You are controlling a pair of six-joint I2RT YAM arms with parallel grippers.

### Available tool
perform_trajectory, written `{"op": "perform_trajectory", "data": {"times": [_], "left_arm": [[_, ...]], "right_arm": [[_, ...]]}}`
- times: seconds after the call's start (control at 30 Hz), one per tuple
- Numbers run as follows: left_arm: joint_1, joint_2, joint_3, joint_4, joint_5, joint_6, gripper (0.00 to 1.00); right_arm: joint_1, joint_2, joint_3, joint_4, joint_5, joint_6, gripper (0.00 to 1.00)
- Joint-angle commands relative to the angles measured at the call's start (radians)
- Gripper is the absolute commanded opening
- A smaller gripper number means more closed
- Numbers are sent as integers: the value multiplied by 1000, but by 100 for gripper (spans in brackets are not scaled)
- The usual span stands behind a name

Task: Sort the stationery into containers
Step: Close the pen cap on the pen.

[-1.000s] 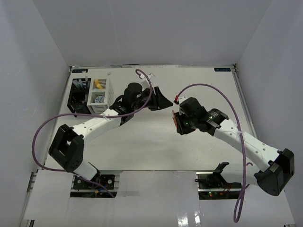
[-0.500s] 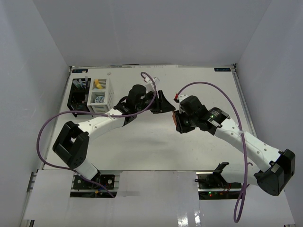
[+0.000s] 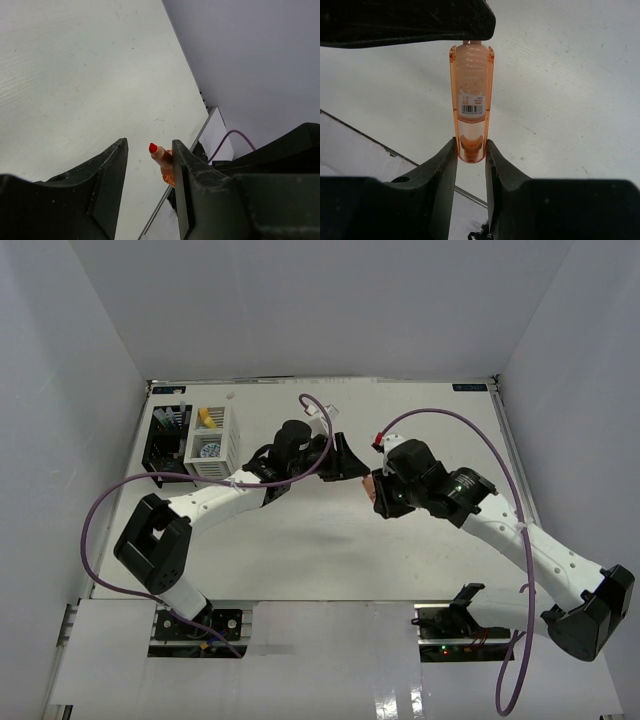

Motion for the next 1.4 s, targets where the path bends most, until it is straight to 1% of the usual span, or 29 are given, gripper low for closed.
{"op": "perform_trajectory", "data": {"times": [0.0, 0.1, 0.2, 0.23, 0.4, 0.5, 0.63, 0.8, 0.93, 1.13, 1.37], "left_arm": [[-2, 20, 9, -24, -7, 7, 50], [-2, 21, 15, -26, -10, 7, 50], [1, 21, 18, -9, 8, 6, 46], [1, 23, 21, 8, 19, -8, 44], [1, 31, 22, 63, 106, -74, 41], [1, 23, 24, 92, 135, -115, 38], [9, 9, 36, 85, 126, -125, 35], [59, -3, 16, 83, 102, -131, 27], [79, -6, 13, 95, 100, -132, 23], [81, 7, 27, 121, 131, -134, 22], [81, -5, 29, 154, 227, -94, 30]], "right_arm": [[-5, -50, 54, 33, 32, -12, 8], [-5, -56, 49, 31, 37, -18, 8], [-5, -64, 34, 28, 40, -17, 8], [-5, -67, 30, 30, 46, -12, 8], [-5, -75, 7, 28, 87, -3, 8], [-5, -72, -3, 30, 107, -8, 8], [-5, -72, -20, 31, 107, -8, 8], [-5, -101, -33, 30, 120, -3, 8], [-5, -116, -44, 30, 115, 0, 8], [-5, -118, -43, 30, 100, 2, 8], [-6, -84, -32, 18, 109, 2, 8]]}}
